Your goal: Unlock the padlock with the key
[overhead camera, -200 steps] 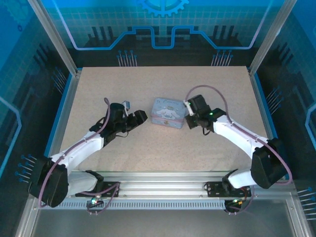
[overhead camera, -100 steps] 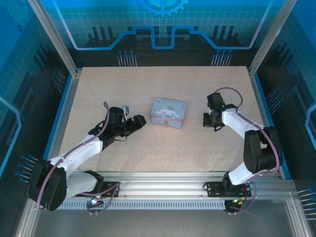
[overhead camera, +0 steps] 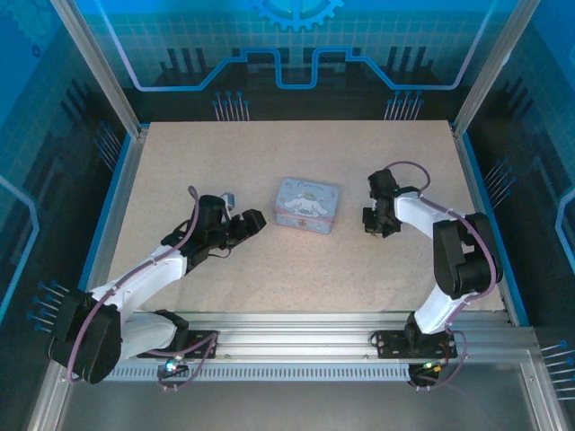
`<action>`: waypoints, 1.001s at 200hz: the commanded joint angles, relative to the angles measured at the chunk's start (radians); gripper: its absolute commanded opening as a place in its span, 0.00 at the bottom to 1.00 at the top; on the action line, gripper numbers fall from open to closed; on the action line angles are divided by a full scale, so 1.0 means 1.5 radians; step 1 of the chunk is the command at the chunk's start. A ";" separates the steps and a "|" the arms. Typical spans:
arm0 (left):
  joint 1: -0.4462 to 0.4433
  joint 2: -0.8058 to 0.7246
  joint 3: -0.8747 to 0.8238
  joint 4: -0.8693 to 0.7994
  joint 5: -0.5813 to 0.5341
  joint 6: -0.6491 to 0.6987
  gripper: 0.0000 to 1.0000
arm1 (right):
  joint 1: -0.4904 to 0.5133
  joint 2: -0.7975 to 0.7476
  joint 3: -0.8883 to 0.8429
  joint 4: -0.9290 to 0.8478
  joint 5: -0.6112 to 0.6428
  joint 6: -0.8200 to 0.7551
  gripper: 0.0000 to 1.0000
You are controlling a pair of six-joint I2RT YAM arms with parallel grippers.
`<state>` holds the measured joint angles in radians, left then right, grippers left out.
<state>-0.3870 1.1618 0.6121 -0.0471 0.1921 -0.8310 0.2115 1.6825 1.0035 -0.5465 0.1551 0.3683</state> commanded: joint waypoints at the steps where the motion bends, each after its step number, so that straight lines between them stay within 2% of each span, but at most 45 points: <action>1: 0.001 -0.009 -0.006 -0.001 0.007 0.007 0.77 | 0.005 -0.031 0.012 -0.017 0.003 0.002 0.27; 43: 0.001 -0.016 0.004 -0.025 -0.008 0.021 0.78 | 0.001 -0.117 -0.007 -0.022 0.018 -0.001 0.40; 57: 0.001 -0.019 0.017 -0.045 -0.021 0.036 0.79 | -0.001 -0.142 -0.008 -0.020 0.028 -0.002 0.47; 59: 0.002 -0.019 0.019 -0.049 -0.023 0.039 0.80 | -0.001 -0.145 -0.009 -0.019 0.029 -0.002 0.52; 60: 0.002 -0.019 0.020 -0.051 -0.024 0.040 0.80 | -0.001 -0.147 -0.009 -0.019 0.030 -0.001 0.58; 61: 0.002 -0.019 0.020 -0.053 -0.026 0.041 0.80 | -0.001 -0.149 -0.010 -0.019 0.031 -0.002 0.67; 62: 0.002 -0.020 0.021 -0.055 -0.027 0.042 0.81 | -0.002 -0.150 -0.010 -0.019 0.032 -0.002 0.80; 64: 0.002 -0.020 0.024 -0.058 -0.029 0.045 0.81 | -0.003 -0.153 -0.009 -0.018 0.035 -0.002 0.93; 68: 0.002 -0.022 0.028 -0.064 -0.035 0.049 0.82 | -0.003 -0.161 -0.009 -0.017 0.038 -0.004 1.00; 72: 0.003 -0.023 0.032 -0.072 -0.041 0.054 0.93 | -0.004 -0.167 -0.011 -0.016 0.041 -0.004 1.00; 75: 0.003 -0.023 0.035 -0.076 -0.044 0.058 0.97 | -0.005 -0.172 -0.010 -0.014 0.042 -0.005 1.00; 80: 0.004 -0.024 0.041 -0.085 -0.050 0.065 0.99 | -0.007 -0.180 -0.012 -0.012 0.044 -0.006 1.00; 109: 0.009 -0.025 0.089 -0.154 -0.101 0.122 0.99 | -0.012 -0.230 -0.020 0.022 0.062 -0.011 1.00; 127: 0.015 -0.027 0.122 -0.201 -0.171 0.168 0.99 | -0.015 -0.255 -0.028 0.054 0.077 -0.010 1.00; 138: 0.021 -0.027 0.137 -0.221 -0.224 0.201 0.99 | -0.015 -0.271 -0.045 0.087 0.114 -0.001 1.00; 159: 0.041 -0.027 0.153 -0.239 -0.332 0.258 0.99 | -0.016 -0.318 -0.131 0.221 0.180 -0.017 1.00; 175: 0.056 -0.039 0.120 -0.188 -0.383 0.327 0.99 | -0.014 -0.347 -0.206 0.353 0.211 -0.072 1.00; 200: 0.113 -0.018 0.091 -0.145 -0.401 0.376 0.99 | -0.016 -0.336 -0.272 0.488 0.250 -0.143 1.00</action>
<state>-0.2825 1.1221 0.7925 -0.3058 -0.2863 -0.4137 0.1997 1.1648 0.6601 -0.1009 0.4210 0.2733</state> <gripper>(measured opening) 0.990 0.997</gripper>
